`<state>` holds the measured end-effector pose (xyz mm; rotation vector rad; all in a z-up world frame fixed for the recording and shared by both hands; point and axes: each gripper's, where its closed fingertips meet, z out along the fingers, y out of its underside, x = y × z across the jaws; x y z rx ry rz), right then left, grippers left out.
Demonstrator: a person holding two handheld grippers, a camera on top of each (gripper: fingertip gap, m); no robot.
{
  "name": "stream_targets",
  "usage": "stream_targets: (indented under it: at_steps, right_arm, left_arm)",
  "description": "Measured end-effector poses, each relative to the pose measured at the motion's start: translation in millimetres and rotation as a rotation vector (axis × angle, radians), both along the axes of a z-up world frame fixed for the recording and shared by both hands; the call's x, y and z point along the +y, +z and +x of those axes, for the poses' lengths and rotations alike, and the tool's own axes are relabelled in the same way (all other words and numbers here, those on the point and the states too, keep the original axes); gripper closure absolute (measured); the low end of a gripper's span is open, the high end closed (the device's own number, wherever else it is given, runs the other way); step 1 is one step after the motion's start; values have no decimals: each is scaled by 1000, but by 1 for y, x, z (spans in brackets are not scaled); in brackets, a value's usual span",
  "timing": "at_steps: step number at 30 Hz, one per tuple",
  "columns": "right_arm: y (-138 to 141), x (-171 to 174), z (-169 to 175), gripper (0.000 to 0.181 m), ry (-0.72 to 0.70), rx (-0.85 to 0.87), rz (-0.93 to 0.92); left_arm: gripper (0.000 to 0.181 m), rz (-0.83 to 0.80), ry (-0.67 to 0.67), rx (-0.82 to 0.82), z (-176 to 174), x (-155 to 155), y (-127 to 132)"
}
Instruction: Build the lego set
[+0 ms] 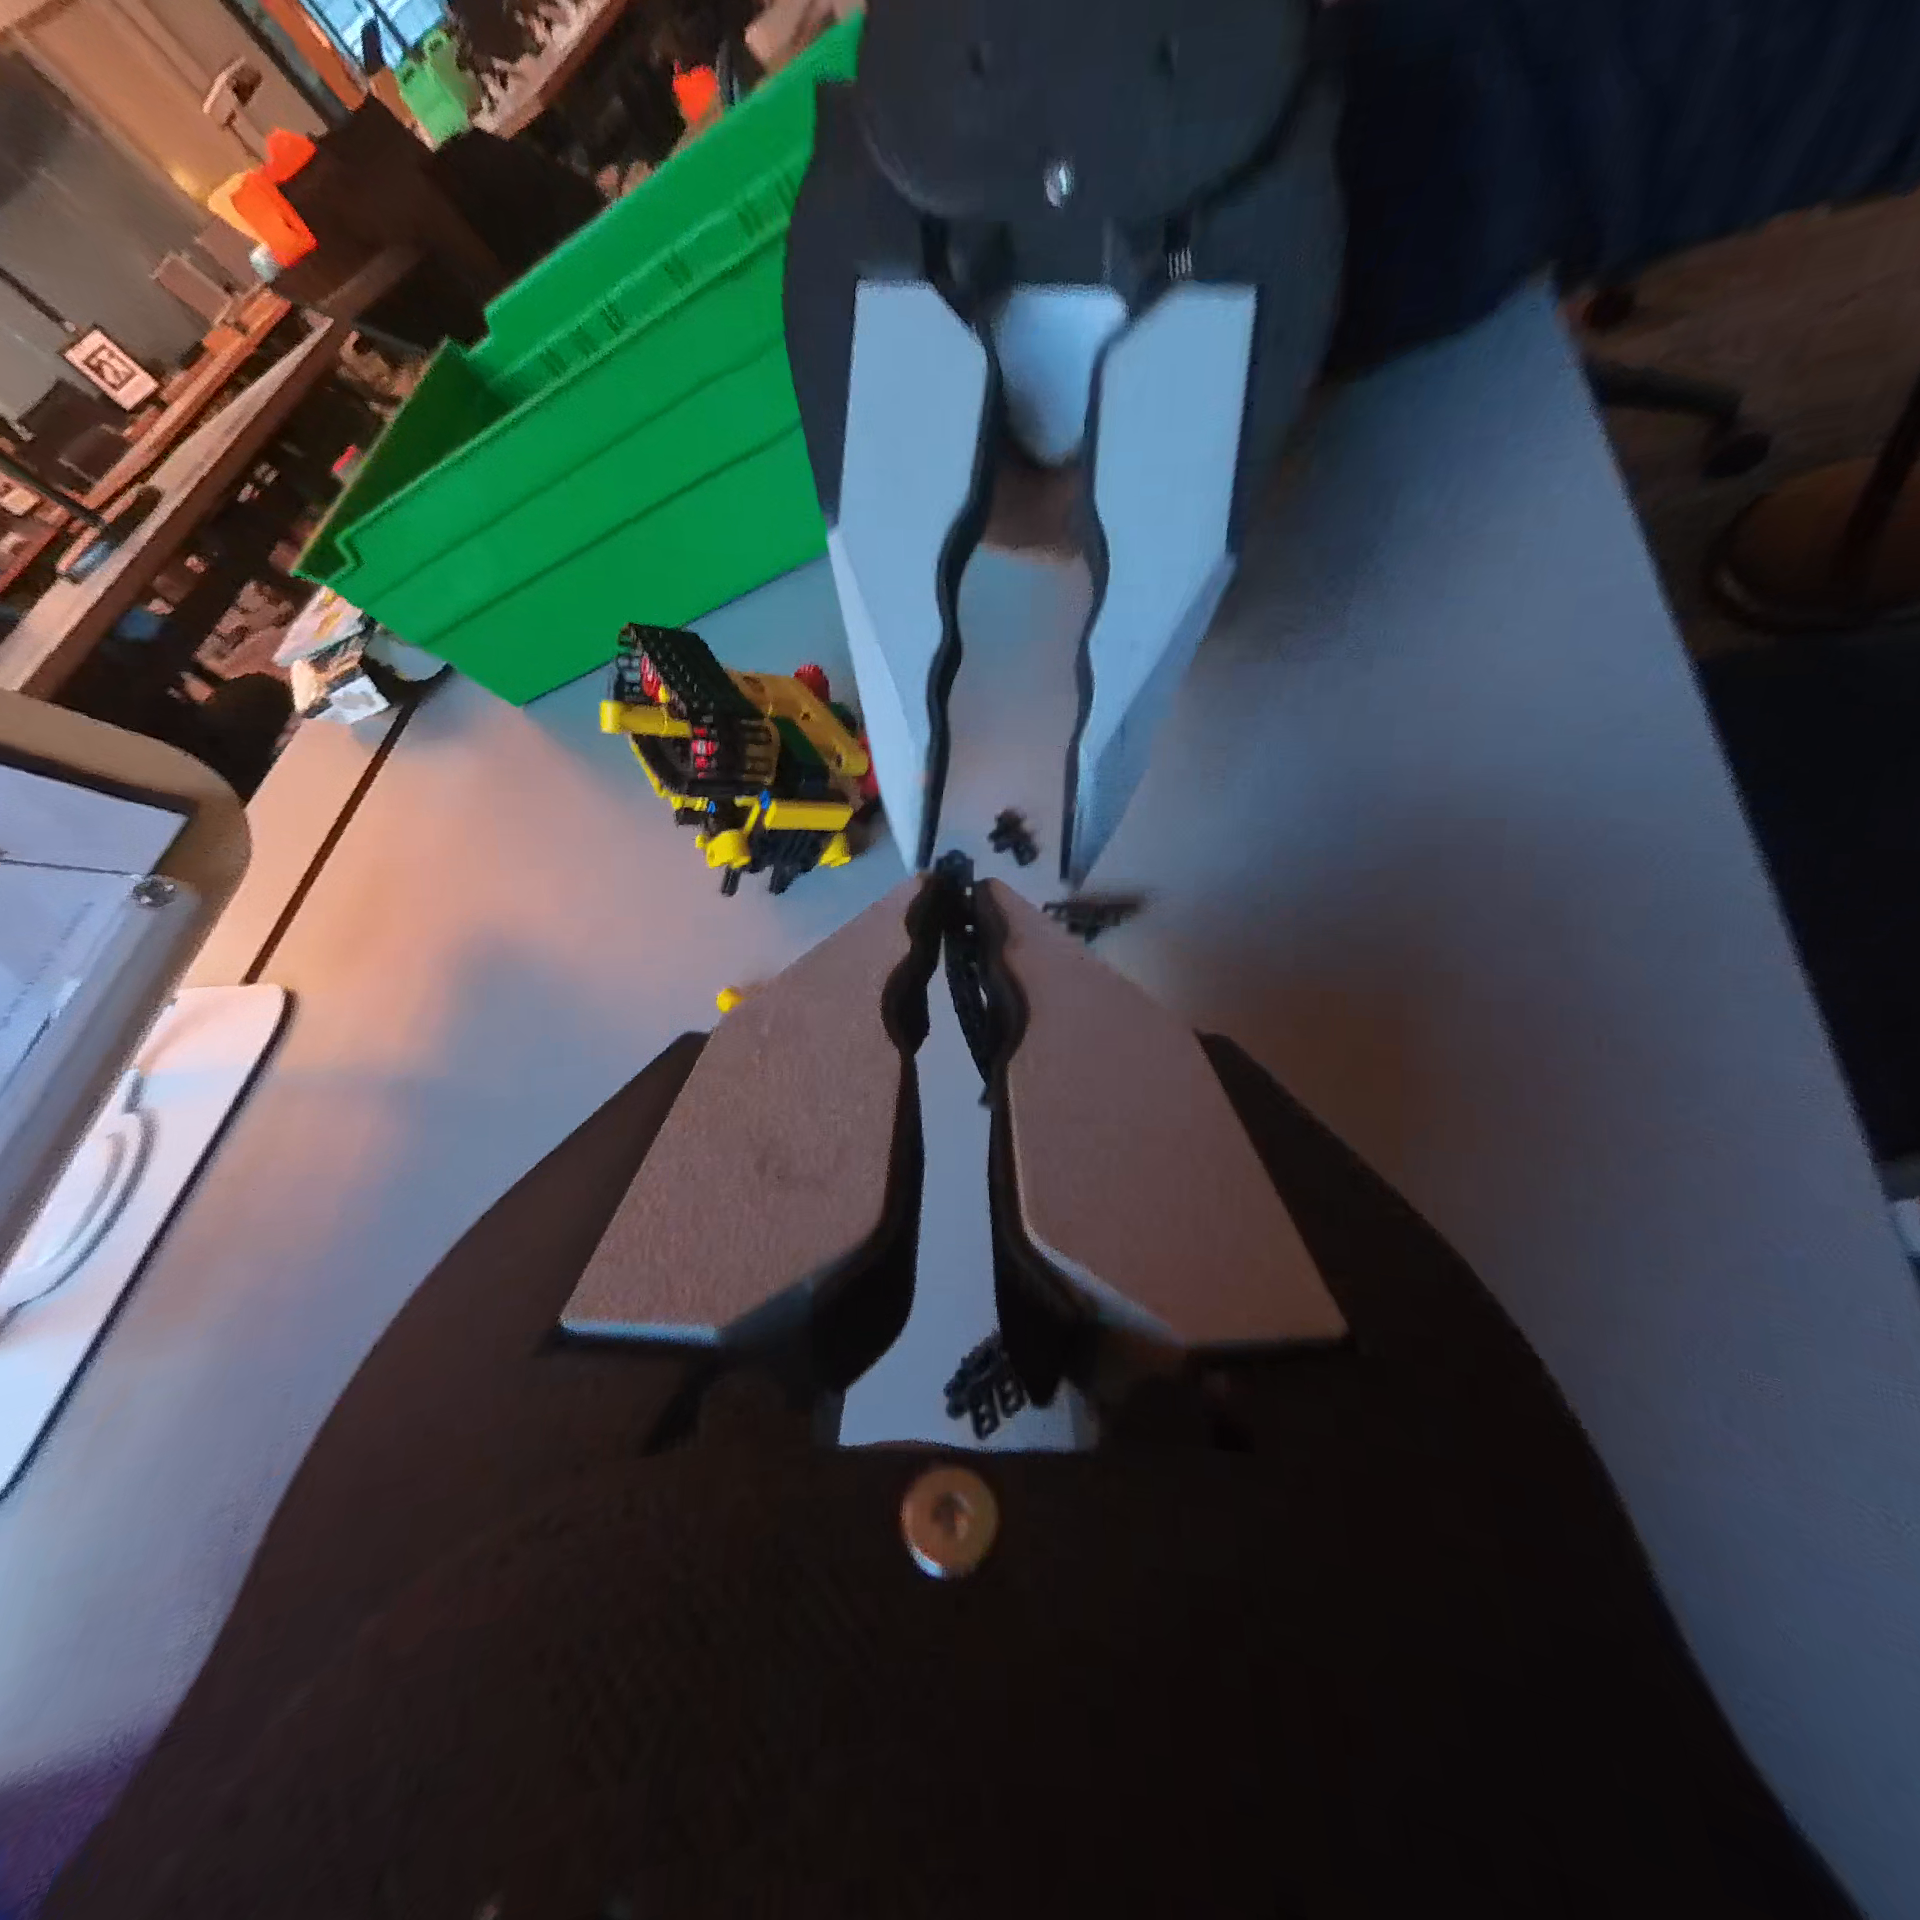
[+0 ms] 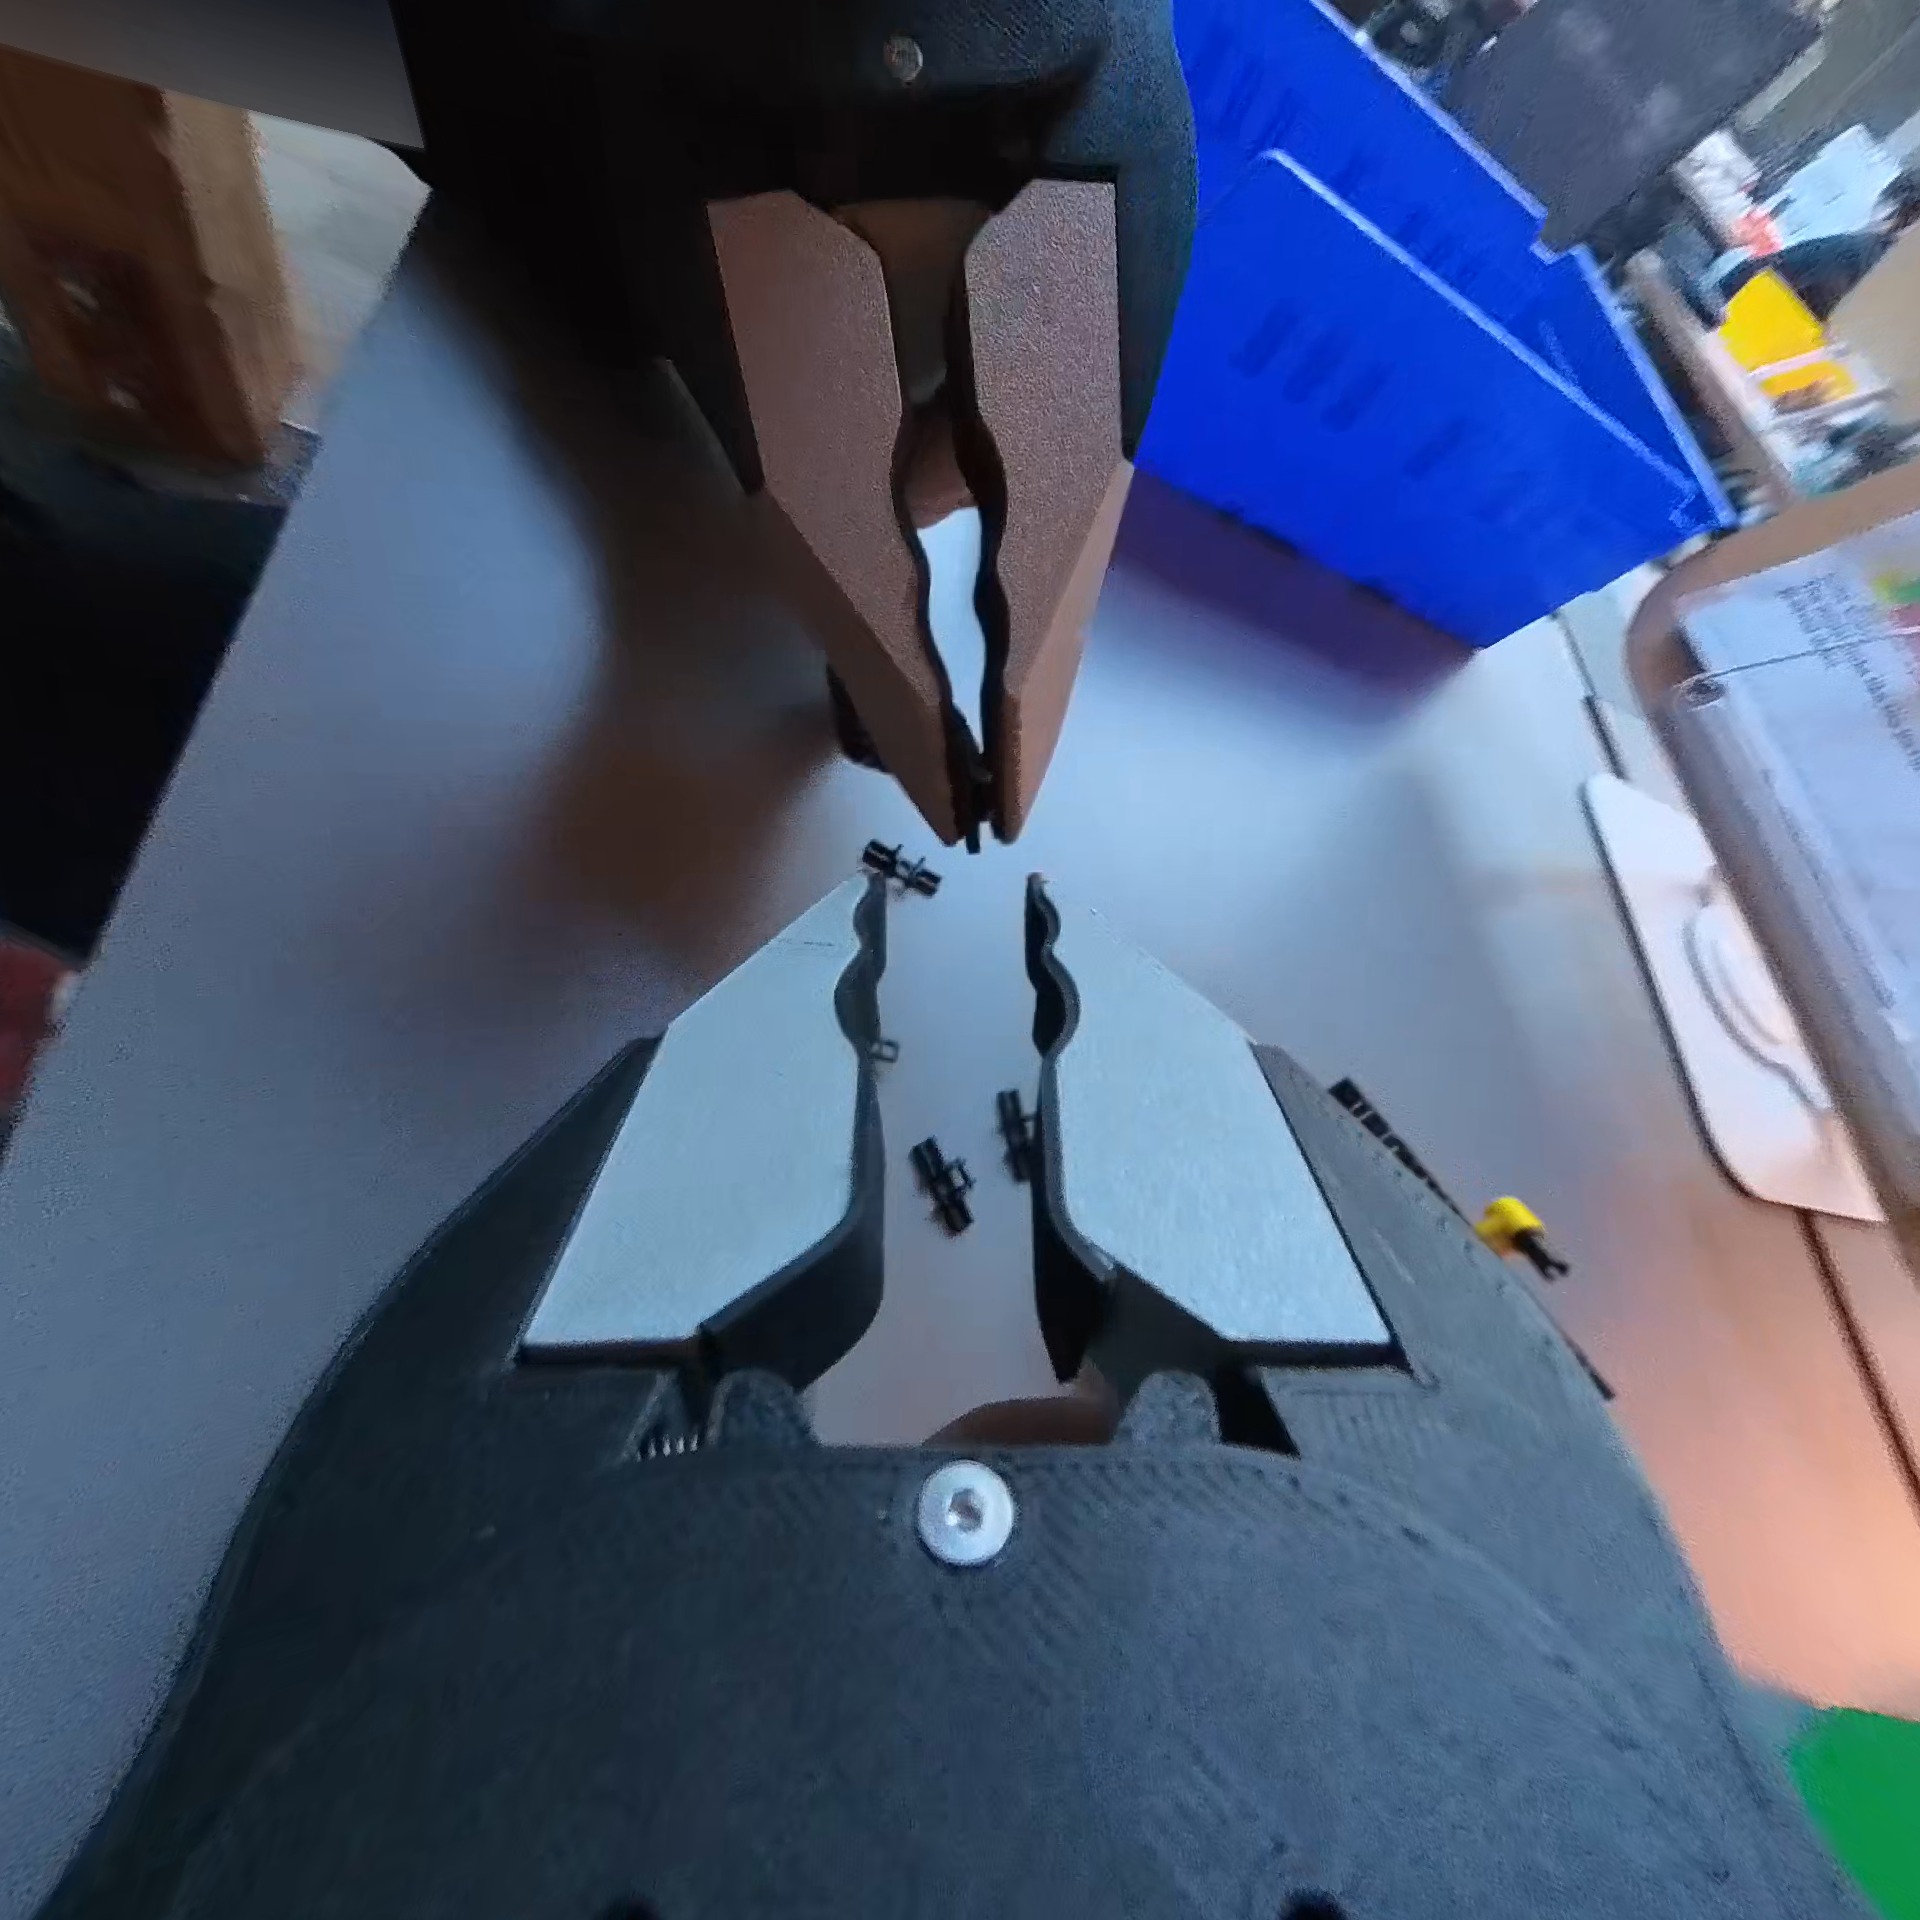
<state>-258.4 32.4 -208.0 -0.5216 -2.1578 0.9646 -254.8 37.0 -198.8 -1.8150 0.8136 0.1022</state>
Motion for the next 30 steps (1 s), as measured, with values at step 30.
stream_targets:
  at_steps: [30]
  right_arm:
    - [16, 14, -6, 181, -44, 21, -117]
  left_arm:
    - [181, -21, 28, -263, -6, 6, 15]
